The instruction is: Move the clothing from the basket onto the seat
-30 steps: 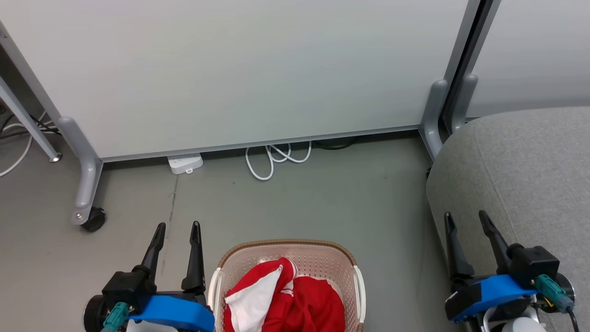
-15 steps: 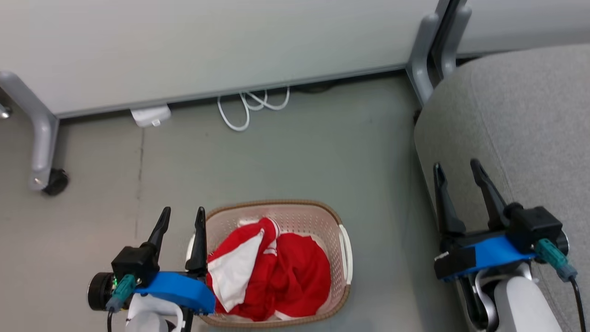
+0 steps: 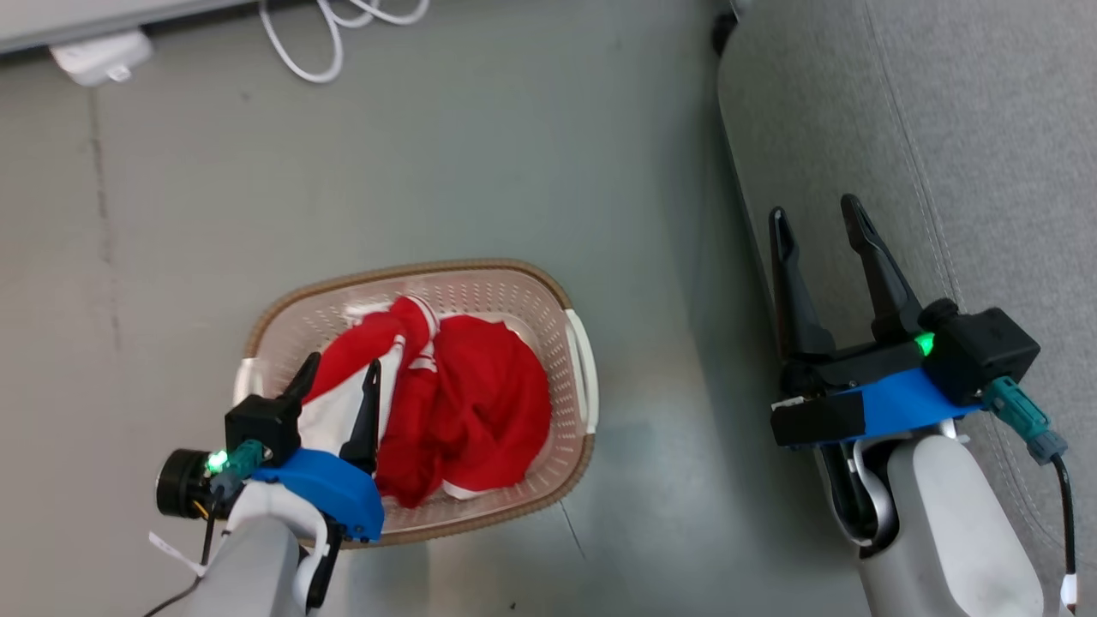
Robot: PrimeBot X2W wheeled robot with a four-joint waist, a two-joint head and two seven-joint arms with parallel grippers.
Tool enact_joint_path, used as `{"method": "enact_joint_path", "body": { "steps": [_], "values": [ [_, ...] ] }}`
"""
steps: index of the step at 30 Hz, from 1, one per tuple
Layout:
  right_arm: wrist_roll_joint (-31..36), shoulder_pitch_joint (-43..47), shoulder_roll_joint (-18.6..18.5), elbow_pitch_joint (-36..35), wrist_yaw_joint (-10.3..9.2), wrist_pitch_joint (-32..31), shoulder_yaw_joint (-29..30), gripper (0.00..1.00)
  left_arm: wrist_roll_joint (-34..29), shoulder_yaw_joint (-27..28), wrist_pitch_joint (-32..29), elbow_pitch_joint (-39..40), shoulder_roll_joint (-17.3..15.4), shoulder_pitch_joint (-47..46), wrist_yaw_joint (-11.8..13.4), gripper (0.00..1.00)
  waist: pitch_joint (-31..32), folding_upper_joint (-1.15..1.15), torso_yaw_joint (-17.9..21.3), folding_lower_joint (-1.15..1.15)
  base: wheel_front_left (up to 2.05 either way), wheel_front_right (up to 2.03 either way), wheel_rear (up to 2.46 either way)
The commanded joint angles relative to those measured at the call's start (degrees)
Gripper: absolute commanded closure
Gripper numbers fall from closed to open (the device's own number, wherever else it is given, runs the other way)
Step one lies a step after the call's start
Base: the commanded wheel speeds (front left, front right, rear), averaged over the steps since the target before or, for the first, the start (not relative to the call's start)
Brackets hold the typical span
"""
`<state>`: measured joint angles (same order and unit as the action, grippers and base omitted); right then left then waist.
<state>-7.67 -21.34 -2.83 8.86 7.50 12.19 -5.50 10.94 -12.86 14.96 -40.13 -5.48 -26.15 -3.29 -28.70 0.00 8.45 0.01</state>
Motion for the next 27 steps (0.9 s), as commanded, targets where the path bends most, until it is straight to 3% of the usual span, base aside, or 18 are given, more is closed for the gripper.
{"method": "enact_joint_path", "body": {
  "steps": [1, 8, 18, 22, 24, 25, 27],
  "values": [
    [-0.6, -1.4, -0.1, 0.4, -0.02, 0.6, -0.5, 0.00, -0.5, -0.2, 0.0, -1.0, -0.9, -1.7, -0.3, 0.00, -4.4, 0.00, 3.6, -0.01, 0.00, 0.00, 0.00],
    [-3.1, -4.2, -0.1, 1.5, -0.02, 2.3, -1.9, 0.00, -1.9, -1.3, 0.0, -6.1, -2.6, -7.3, -0.3, 0.00, -10.1, 0.00, 6.9, -0.01, 0.00, 0.00, 0.00],
    [-5.7, -6.9, -0.1, 2.6, -0.02, 3.0, -4.0, 0.00, -3.3, -1.1, -0.5, -14.3, -4.6, -13.7, 4.4, 0.00, -15.0, 0.00, 9.7, -0.01, 0.00, 0.00, 0.00],
    [-5.9, -7.2, -0.1, 2.2, -0.02, 3.0, -4.2, 0.00, -2.5, -0.7, -0.7, -16.6, -4.9, -14.7, 5.0, 0.00, -15.6, 0.00, 9.9, -0.01, 0.00, 0.00, 0.00],
    [-5.9, -7.2, -0.1, 2.0, -0.03, 3.0, -4.1, 0.00, -1.9, -0.3, -0.8, -17.8, -4.6, -15.2, 4.9, 0.58, -15.9, 0.00, 10.0, -0.01, 0.00, 0.00, 0.00],
    [-5.8, -7.2, -0.1, 2.0, -0.02, 3.0, -4.1, 0.00, -1.8, -0.3, -0.7, -18.3, -4.5, -15.4, 4.9, 1.00, -16.0, 0.00, 9.9, -0.01, 0.00, 0.00, 0.00],
    [-5.8, -7.2, -0.1, 1.9, -0.03, 3.0, -4.0, 0.00, -1.4, -0.3, -0.7, -19.1, -4.3, -15.8, 4.6, 1.00, -16.2, 0.00, 9.9, -0.01, 0.00, 0.00, 0.00]
  ]
}}
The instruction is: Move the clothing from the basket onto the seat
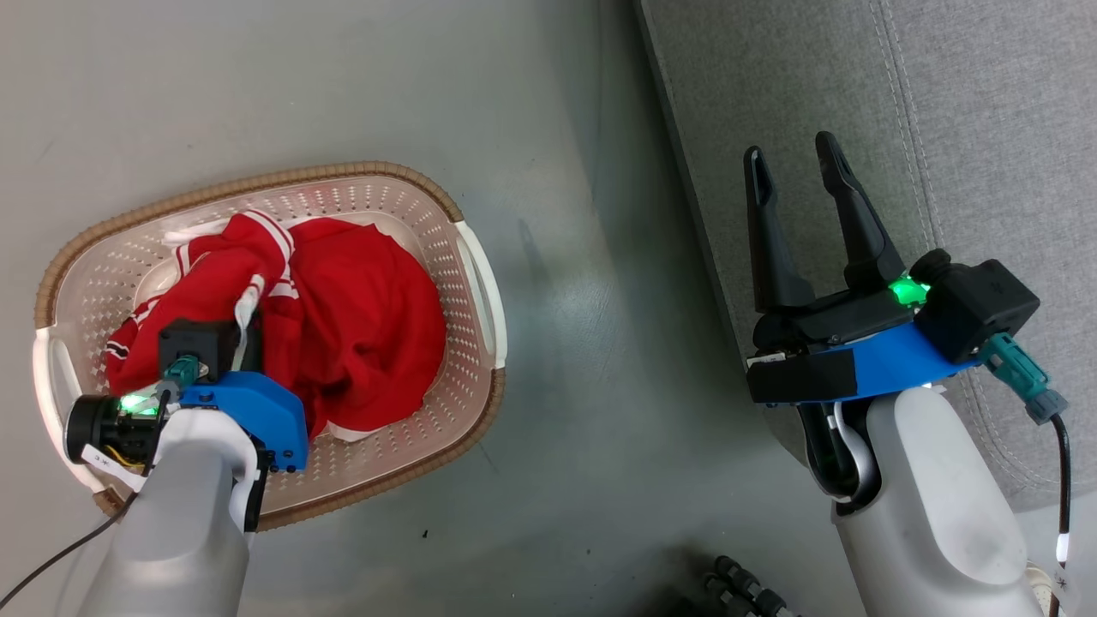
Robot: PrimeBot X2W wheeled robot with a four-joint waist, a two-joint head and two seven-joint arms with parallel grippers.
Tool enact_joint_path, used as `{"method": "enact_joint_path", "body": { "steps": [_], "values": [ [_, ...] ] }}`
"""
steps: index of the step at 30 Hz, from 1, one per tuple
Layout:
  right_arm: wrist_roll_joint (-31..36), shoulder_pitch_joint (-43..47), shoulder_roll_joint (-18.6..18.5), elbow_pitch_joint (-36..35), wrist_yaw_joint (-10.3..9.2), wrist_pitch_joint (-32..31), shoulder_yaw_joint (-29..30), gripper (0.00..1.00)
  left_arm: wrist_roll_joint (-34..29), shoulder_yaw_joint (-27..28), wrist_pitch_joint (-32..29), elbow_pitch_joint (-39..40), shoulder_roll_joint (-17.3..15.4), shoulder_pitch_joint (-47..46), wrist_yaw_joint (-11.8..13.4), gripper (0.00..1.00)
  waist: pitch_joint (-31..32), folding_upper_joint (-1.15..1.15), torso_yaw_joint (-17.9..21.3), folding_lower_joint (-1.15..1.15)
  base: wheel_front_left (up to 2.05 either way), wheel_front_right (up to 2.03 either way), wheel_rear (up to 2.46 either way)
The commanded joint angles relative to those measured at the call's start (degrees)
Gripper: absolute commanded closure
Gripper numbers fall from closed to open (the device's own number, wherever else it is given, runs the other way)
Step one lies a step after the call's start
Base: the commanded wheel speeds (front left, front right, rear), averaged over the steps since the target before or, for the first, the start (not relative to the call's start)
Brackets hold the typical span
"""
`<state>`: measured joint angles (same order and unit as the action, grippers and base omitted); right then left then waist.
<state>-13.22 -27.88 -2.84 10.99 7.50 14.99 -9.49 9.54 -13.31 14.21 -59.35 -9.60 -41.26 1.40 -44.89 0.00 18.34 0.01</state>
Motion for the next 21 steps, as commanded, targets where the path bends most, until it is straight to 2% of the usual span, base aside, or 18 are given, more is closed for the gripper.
{"method": "enact_joint_path", "body": {
  "steps": [1, 15, 21],
  "values": [
    [-0.2, -0.6, -0.1, -0.2, -0.02, 0.2, 0.0, 0.00, 0.1, 0.1, 0.1, -0.2, -0.2, -0.9, -0.1, 1.00, 0.0, 0.00, 0.0, -0.01, 0.00, 0.00, 0.00],
    [0.9, -1.1, -0.1, 0.3, -0.02, 0.3, 0.1, 0.00, 1.2, -0.7, 1.0, -2.5, 1.1, -2.3, -0.9, 1.00, 1.0, 0.00, -1.0, -0.01, 0.00, 0.00, 0.00],
    [1.2, -0.2, -0.1, 1.2, -0.03, 0.2, -0.1, 0.00, 1.3, -1.3, 1.0, -3.1, 1.8, -1.4, -1.5, 1.00, 4.1, 0.00, -2.0, -0.01, 0.00, 0.00, 0.00]
  ]
}}
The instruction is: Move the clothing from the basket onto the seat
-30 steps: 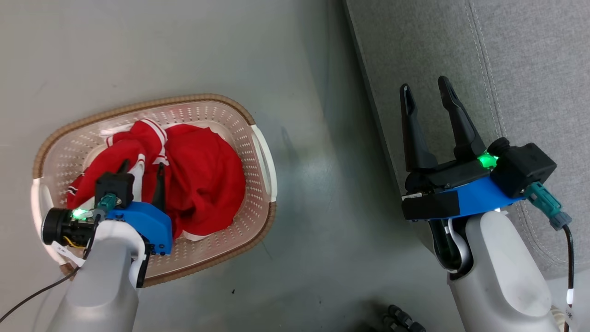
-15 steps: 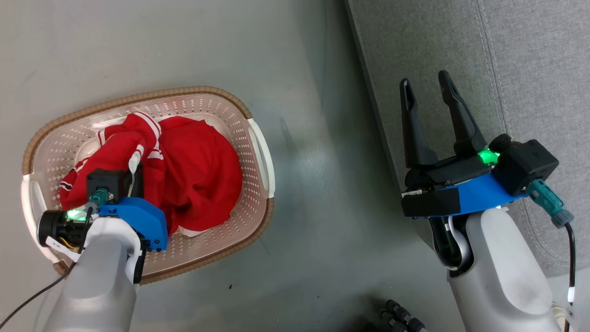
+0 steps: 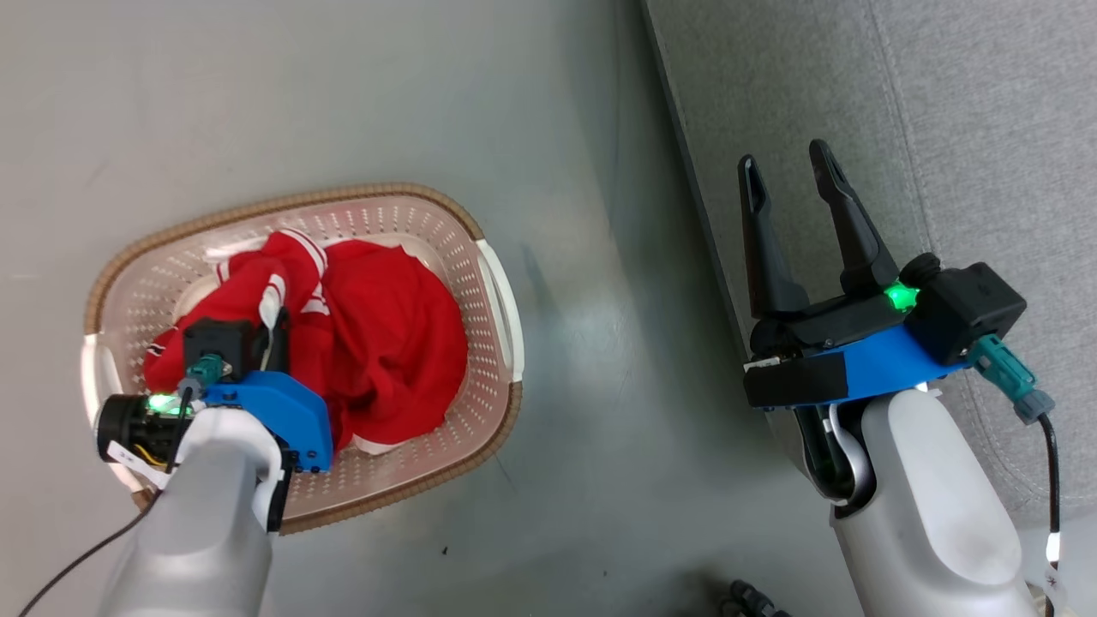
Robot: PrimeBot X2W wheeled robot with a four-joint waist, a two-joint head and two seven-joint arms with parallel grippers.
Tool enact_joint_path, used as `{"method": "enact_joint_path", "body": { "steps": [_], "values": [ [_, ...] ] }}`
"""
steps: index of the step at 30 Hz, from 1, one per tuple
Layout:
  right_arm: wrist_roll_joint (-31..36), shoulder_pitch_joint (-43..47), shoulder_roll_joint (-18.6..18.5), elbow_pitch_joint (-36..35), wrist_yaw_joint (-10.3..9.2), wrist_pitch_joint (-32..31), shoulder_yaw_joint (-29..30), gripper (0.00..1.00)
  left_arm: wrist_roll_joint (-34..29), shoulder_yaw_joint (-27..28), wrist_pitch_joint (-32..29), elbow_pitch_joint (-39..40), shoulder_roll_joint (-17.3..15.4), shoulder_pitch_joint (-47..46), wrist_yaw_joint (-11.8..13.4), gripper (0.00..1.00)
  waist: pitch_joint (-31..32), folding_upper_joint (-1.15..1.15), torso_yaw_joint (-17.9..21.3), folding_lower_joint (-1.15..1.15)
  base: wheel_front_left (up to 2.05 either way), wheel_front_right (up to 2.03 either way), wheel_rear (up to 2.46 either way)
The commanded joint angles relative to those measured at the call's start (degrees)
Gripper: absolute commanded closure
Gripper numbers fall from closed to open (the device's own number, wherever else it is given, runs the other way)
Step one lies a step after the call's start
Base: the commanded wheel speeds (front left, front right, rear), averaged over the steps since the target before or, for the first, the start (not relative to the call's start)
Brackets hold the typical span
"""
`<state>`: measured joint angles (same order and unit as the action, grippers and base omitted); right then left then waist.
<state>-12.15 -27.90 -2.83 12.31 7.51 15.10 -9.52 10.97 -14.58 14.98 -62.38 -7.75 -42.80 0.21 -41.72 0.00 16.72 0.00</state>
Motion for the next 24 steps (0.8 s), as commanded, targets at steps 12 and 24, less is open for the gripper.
{"method": "enact_joint_path", "body": {
  "steps": [12, 24],
  "values": [
    [4.5, 6.5, -0.1, 4.3, -0.04, -0.3, 2.9, 0.00, 2.7, -1.0, 0.2, 3.2, 4.1, 7.1, -3.3, 1.00, 19.8, 0.00, -7.3, 0.00, 0.00, 0.00, 0.00],
    [5.9, 15.4, -0.1, 3.4, -0.04, -4.5, 4.1, 0.00, 9.1, -11.3, 0.3, 11.0, 4.8, 10.9, -5.5, 1.00, 35.1, 0.00, -13.5, 0.00, 0.00, 0.00, 0.00]
  ]
}}
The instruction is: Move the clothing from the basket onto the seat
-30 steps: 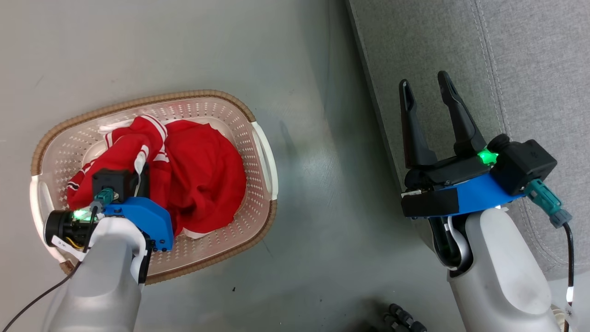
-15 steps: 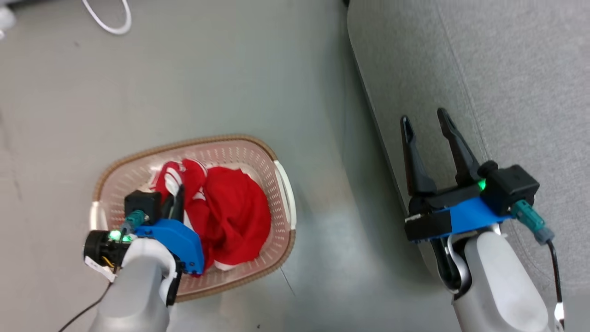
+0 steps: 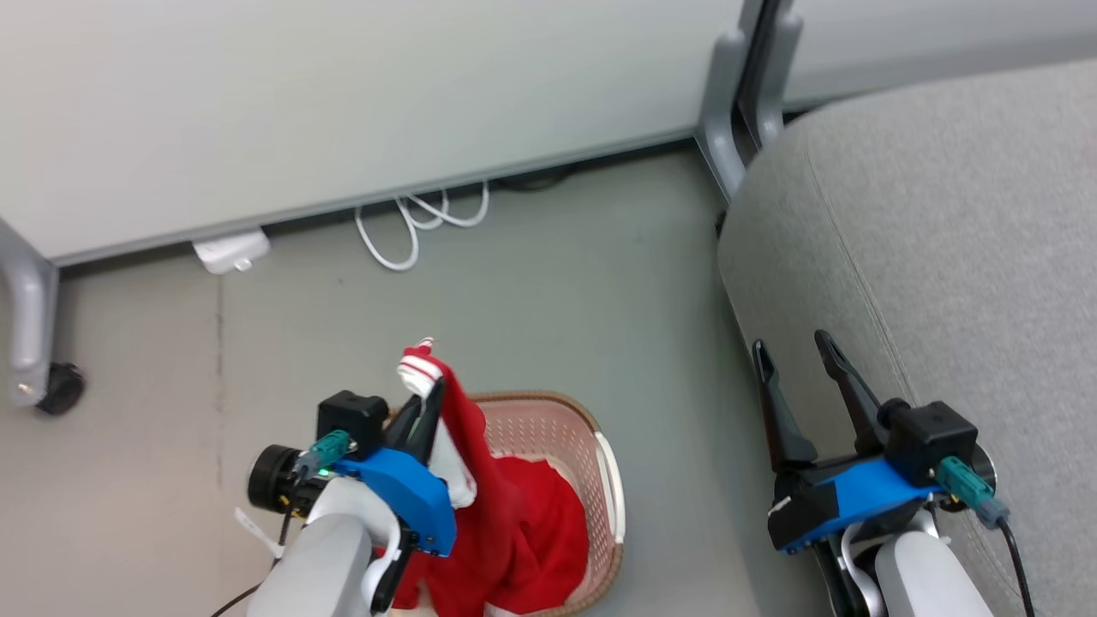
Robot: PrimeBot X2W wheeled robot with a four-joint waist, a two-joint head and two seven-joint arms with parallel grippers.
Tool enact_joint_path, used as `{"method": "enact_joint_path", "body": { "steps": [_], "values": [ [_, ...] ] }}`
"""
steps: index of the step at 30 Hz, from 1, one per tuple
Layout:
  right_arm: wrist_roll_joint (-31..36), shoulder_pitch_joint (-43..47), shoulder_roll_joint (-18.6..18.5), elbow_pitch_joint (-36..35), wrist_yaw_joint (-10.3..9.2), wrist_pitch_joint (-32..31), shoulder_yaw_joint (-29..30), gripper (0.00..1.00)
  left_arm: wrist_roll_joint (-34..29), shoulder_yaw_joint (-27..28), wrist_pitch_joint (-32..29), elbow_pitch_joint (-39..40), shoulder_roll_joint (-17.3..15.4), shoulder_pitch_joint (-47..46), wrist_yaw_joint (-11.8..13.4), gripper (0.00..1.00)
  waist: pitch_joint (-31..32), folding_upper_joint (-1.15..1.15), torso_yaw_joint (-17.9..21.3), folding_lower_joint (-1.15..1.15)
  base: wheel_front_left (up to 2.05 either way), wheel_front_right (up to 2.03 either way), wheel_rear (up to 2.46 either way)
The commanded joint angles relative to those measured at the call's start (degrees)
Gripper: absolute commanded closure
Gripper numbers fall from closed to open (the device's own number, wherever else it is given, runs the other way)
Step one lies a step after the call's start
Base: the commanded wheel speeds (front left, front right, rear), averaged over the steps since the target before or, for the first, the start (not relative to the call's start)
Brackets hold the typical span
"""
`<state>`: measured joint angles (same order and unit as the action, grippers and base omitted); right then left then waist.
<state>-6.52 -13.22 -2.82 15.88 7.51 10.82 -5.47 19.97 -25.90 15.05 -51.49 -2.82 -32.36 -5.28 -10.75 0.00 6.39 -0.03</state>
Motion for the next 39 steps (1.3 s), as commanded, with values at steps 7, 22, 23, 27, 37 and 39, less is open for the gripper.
{"method": "enact_joint_path", "body": {
  "steps": [7, 22, 23, 27, 37, 39],
  "values": [
    [-0.4, 4.3, -0.1, -1.8, -0.04, -1.9, 0.2, 0.00, 3.5, -7.1, -1.1, 5.4, -0.1, -2.9, -0.7, 1.00, 8.5, 0.00, -4.6, 0.03, 0.00, 0.00, 0.00],
    [-0.2, 7.7, -0.1, -4.1, -0.04, -3.8, -0.4, 0.00, 14.1, -18.3, -7.3, 16.7, -0.1, -13.6, 2.3, 1.00, 12.4, 0.00, -6.1, 0.03, 0.00, 0.00, 0.00],
    [-0.1, 7.7, -0.1, -4.2, -0.04, -3.9, -0.5, 0.00, 14.6, -18.9, -7.6, 17.0, -0.1, -14.3, 2.6, 1.00, 12.4, 0.00, -6.1, 0.03, 0.00, 0.00, 0.00],
    [-0.2, 7.6, -0.1, -4.2, -0.04, -4.0, -0.9, 0.00, 16.4, -20.3, -8.2, 17.5, -0.1, -15.9, 3.8, 1.00, 12.6, 0.00, -6.1, 0.03, 0.00, 0.00, 0.00],
    [-0.7, 7.3, -0.1, -4.6, -0.04, -4.2, -2.2, 0.00, 19.5, -23.8, -6.9, 15.6, -0.1, -16.5, 5.0, 1.00, 11.9, 0.00, -5.8, 0.03, 0.00, 0.00, 0.00],
    [-0.9, 7.1, -0.1, -4.7, -0.04, -4.3, -2.6, 0.00, 20.1, -24.4, -6.7, 15.2, -0.1, -16.7, 5.0, 1.00, 11.8, 0.00, -5.8, 0.03, 0.00, 0.00, 0.00]
  ]
}}
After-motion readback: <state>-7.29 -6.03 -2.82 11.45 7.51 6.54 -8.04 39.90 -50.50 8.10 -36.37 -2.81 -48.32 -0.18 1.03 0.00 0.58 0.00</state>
